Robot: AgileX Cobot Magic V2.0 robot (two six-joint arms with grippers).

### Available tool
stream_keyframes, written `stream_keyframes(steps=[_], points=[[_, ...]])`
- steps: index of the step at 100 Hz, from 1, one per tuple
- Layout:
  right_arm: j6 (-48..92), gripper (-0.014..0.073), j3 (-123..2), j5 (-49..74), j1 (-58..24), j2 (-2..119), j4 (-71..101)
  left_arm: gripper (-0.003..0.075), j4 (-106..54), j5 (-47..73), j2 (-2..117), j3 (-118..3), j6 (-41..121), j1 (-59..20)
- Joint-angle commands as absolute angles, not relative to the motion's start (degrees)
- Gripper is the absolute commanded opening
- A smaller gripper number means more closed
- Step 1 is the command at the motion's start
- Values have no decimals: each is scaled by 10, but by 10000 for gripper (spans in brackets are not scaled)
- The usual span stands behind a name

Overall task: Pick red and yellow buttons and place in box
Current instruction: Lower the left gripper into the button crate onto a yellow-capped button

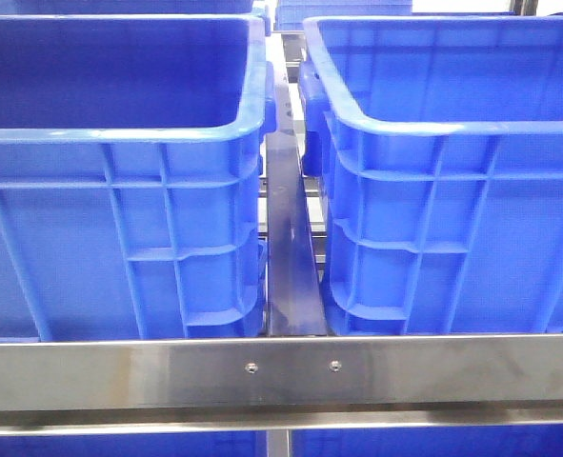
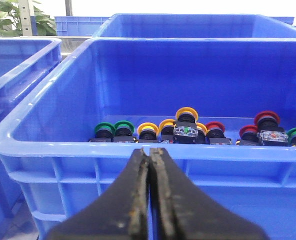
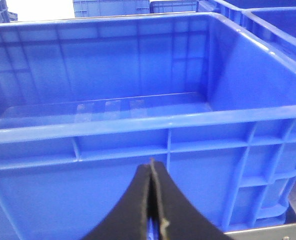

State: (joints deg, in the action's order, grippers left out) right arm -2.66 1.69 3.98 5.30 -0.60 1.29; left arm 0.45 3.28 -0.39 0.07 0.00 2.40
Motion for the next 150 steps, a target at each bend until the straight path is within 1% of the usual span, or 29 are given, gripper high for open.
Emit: stream_keyframes(steps=[1,19,45,59,71,83,87,92,95,97,100,101,102,104,107,109,114,118,131,150], points=[[-24,-69,7,-8,56,-19,12,-20,4,-11,-21,24,-7,19],[-24,-69,7,-8,56,-19,12,-20,-37,9,-21,-4,-7,19],[-24,-69,7,-7,54,-19,12,-20,7,159,15,-120,-7,18],[-24,-69,7,-7,54,-19,12,-20,16,213,62,-181,-7,18],[-24,-69,7,-7,54,-19,12,-20,16,261,128,-233,36,18],[-24,-69,7,-7,54,-19,12,-11,10,264,202,-277,42,18],[-24,-69,7,-7,54,-19,12,19,0,256,222,-290,42,18],[-24,-69,7,-7,54,-19,12,89,0,249,254,-305,42,18],[-24,-69,7,-7,54,-19,12,161,0,245,269,-313,42,18],[-24,-69,7,-7,54,-19,12,194,0,242,280,-319,42,18],[-24,-69,7,-7,54,-19,12,283,0,237,295,-328,42,18],[-24,-69,7,-7,54,-19,12,302,0,233,299,-332,42,18],[-24,-69,7,-7,54,-19,12,339,0,231,306,-334,42,18],[-24,-69,7,-7,54,-19,12,376,0,224,316,-340,42,18],[-24,-69,7,-7,54,-19,12,461,-4,214,330,-347,42,18],[-24,-69,7,-7,54,-19,12,505,-9,205,340,-353,42,18],[-24,-69,7,-7,54,-19,12,577,-28,192,365,-368,42,18],[-24,-69,7,-7,54,-19,12,594,-39,188,387,-382,42,16],[-24,-69,7,-7,54,-19,12,585,-40,198,463,-434,42,-6],[-24,-69,7,-7,54,-19,12,585,-38,285,598,-546,42,-37]])
